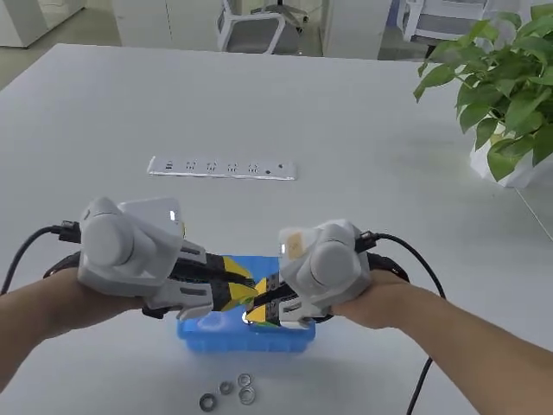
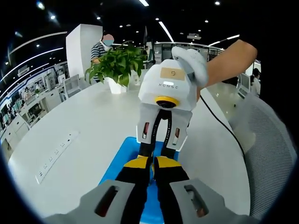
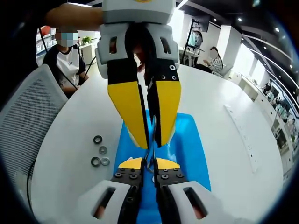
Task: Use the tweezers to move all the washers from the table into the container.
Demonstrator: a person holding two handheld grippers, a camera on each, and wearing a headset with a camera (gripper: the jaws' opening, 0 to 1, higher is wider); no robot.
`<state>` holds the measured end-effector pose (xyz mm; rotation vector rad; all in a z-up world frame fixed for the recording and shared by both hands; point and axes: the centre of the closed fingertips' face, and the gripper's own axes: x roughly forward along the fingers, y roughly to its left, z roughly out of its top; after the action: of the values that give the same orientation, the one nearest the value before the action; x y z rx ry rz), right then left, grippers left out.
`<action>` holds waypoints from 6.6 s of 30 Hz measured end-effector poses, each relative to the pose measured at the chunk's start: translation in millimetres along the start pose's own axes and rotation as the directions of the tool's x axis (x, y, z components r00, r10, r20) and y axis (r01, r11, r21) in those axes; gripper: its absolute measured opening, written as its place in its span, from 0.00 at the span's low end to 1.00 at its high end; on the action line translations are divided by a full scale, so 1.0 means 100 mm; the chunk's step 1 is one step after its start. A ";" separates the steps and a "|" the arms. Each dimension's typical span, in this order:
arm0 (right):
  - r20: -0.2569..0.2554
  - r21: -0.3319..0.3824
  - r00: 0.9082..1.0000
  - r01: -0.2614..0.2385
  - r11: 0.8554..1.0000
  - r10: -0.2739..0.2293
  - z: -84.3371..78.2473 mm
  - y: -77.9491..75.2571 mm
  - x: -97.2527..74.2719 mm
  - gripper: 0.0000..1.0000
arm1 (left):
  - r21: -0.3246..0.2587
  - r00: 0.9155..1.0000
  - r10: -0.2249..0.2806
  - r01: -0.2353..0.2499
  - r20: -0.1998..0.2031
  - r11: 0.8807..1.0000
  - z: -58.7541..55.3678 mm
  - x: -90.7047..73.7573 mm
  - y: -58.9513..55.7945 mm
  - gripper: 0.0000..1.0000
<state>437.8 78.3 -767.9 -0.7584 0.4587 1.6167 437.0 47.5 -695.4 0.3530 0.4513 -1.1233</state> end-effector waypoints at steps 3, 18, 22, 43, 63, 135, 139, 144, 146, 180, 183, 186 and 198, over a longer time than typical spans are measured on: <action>0.001 0.003 1.000 0.002 1.000 -0.002 0.00 -0.01 0.00 0.09 | 0.005 1.000 0.002 -0.002 -0.001 1.000 0.00 0.00 0.01 0.07; -0.006 0.002 1.000 0.027 1.000 -0.027 -0.01 -0.03 -0.04 0.11 | 0.030 1.000 0.007 -0.007 -0.002 1.000 0.01 0.02 0.02 0.06; 0.003 0.014 1.000 0.029 0.999 -0.029 0.01 -0.02 -0.09 0.14 | 0.035 1.000 0.015 -0.015 -0.006 0.999 0.00 0.01 0.04 0.06; 0.005 0.158 0.990 0.138 0.978 -0.141 -0.12 0.02 -0.55 0.36 | 0.034 1.000 0.021 -0.021 -0.017 0.999 -0.01 0.00 0.02 0.06; -0.008 0.271 0.963 0.260 0.927 -0.268 -0.27 0.13 -0.94 0.60 | 0.044 0.999 0.042 -0.043 0.019 0.998 0.23 -0.14 -0.06 0.06; 0.034 0.339 0.950 0.282 0.898 -0.311 -0.24 0.60 -0.93 0.95 | 0.022 1.000 -0.028 0.028 0.003 0.999 0.04 -0.32 -0.73 0.06; 0.034 0.339 0.951 0.279 0.898 -0.308 -0.25 0.61 -0.92 0.95 | 0.017 0.999 -0.035 0.035 0.005 0.999 0.04 -0.29 -0.75 0.06; 0.031 0.341 0.952 0.275 0.899 -0.303 -0.27 0.63 -0.90 0.95 | 0.014 0.999 -0.048 0.048 0.003 0.999 0.01 -0.26 -0.79 0.06; 0.030 0.344 0.953 0.274 0.898 -0.302 -0.28 0.64 -0.90 0.94 | 0.011 0.999 -0.054 0.054 0.004 0.999 0.01 -0.25 -0.80 0.06; 0.037 0.330 0.964 0.236 0.914 -0.263 -0.30 0.76 -0.85 0.84 | -0.010 0.997 -0.073 0.073 -0.016 0.997 -0.17 -0.10 -0.78 0.06; 0.058 0.296 0.969 0.213 0.931 -0.240 -0.24 0.79 -0.80 0.76 | -0.012 0.997 -0.075 0.075 -0.016 0.997 -0.17 -0.10 -0.79 0.06; 0.067 0.266 0.977 0.179 0.947 -0.204 -0.19 0.84 -0.74 0.67 | -0.017 0.997 -0.080 0.079 -0.016 0.997 -0.17 -0.10 -0.80 0.06; 0.094 0.155 0.990 0.085 0.984 -0.101 -0.01 0.92 -0.45 0.39 | -0.018 0.996 -0.086 0.085 -0.025 0.996 -0.17 -0.12 -0.82 0.06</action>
<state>351.0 27.8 -748.2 -0.5730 0.4593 1.5074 354.1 33.1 -707.7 0.3363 0.5026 -1.1986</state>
